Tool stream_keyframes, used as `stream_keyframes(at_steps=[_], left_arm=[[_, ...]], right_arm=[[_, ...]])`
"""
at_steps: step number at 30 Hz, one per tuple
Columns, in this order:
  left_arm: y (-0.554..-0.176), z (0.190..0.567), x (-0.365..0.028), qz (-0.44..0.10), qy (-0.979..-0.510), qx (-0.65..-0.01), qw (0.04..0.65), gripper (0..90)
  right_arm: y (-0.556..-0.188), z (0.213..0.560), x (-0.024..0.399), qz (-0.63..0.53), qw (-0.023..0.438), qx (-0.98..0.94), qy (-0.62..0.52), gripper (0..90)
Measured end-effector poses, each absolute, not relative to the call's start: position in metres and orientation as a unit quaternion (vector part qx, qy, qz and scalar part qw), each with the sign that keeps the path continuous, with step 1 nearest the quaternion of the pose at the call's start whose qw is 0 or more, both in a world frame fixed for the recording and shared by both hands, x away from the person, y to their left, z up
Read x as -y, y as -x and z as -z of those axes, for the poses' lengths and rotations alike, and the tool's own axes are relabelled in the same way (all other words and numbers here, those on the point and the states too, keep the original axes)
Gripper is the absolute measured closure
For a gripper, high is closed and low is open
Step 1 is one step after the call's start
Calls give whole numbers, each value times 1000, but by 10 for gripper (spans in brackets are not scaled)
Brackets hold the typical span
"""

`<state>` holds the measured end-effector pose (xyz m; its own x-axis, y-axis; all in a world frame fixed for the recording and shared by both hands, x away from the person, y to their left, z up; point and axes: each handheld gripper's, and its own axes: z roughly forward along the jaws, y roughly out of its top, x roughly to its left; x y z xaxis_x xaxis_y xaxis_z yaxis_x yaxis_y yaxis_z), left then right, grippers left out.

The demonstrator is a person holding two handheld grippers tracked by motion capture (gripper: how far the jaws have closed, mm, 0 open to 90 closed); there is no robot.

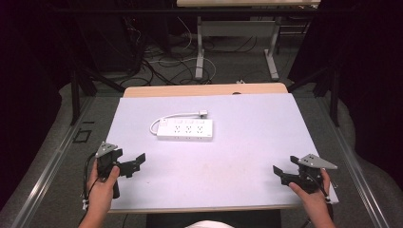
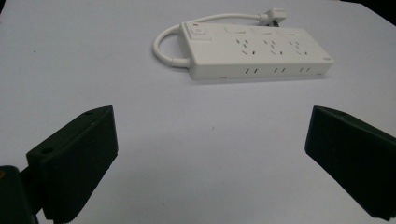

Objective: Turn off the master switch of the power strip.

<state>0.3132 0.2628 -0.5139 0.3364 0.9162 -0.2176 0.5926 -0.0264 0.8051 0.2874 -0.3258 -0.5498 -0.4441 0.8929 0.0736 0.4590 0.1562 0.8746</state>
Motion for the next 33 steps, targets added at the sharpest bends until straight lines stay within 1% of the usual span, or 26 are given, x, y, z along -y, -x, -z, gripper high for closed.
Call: stream_keyframes(at_steps=[6, 9, 18, 33], left_arm=[[-313, 528, -265, -180, -685, -558, 432, 25], [-313, 532, -267, -179, -691, -559, 421, 28], [-311, 546, -271, -170, -679, -571, 429, 36], [-312, 561, -272, -168, -685, -576, 413, 41]], right_arm=[[-288, 551, 325, -447, 245, -721, -468, 173], [-288, 551, 325, -444, 242, -726, -466, 173], [-289, 552, 326, -445, 242, -727, -463, 174], [-288, 553, 326, -443, 243, -727, -465, 175]])
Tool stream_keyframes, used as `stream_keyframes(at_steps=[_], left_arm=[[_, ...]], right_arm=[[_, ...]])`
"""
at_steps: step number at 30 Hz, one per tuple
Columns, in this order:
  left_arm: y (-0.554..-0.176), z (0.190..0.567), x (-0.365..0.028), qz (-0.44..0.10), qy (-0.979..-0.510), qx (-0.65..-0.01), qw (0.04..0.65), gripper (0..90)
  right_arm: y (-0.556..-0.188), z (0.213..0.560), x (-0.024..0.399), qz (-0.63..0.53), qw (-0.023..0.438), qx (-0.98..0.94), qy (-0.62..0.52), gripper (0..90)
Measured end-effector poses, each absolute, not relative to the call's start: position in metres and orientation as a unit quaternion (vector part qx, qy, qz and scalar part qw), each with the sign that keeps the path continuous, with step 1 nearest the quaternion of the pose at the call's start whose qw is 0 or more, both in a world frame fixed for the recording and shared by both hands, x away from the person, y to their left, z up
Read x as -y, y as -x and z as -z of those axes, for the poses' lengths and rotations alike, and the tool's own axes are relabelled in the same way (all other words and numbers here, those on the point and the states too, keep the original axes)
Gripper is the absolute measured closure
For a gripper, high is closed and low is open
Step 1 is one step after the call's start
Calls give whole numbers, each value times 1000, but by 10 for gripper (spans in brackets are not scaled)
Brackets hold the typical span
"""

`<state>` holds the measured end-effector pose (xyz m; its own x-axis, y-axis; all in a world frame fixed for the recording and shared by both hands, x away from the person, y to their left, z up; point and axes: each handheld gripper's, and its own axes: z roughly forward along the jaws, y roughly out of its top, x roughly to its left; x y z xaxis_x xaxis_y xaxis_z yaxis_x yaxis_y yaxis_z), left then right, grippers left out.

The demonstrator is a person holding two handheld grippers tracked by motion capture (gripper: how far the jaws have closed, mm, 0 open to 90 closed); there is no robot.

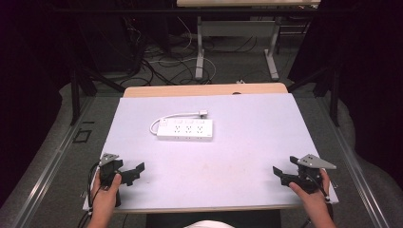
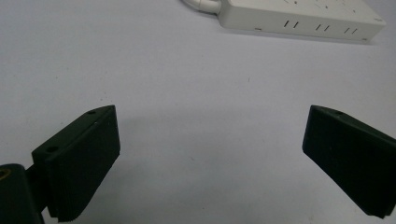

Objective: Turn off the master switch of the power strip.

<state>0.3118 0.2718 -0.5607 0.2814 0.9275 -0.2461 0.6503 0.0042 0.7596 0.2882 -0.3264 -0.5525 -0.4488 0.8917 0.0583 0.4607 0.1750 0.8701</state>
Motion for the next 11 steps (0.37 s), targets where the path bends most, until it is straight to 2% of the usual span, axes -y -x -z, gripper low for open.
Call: stream_keyframes(at_steps=[11], left_arm=[[-311, 560, -273, -168, -684, -576, 414, 43]], right_arm=[[-288, 552, 328, -446, 242, -728, -462, 175]])
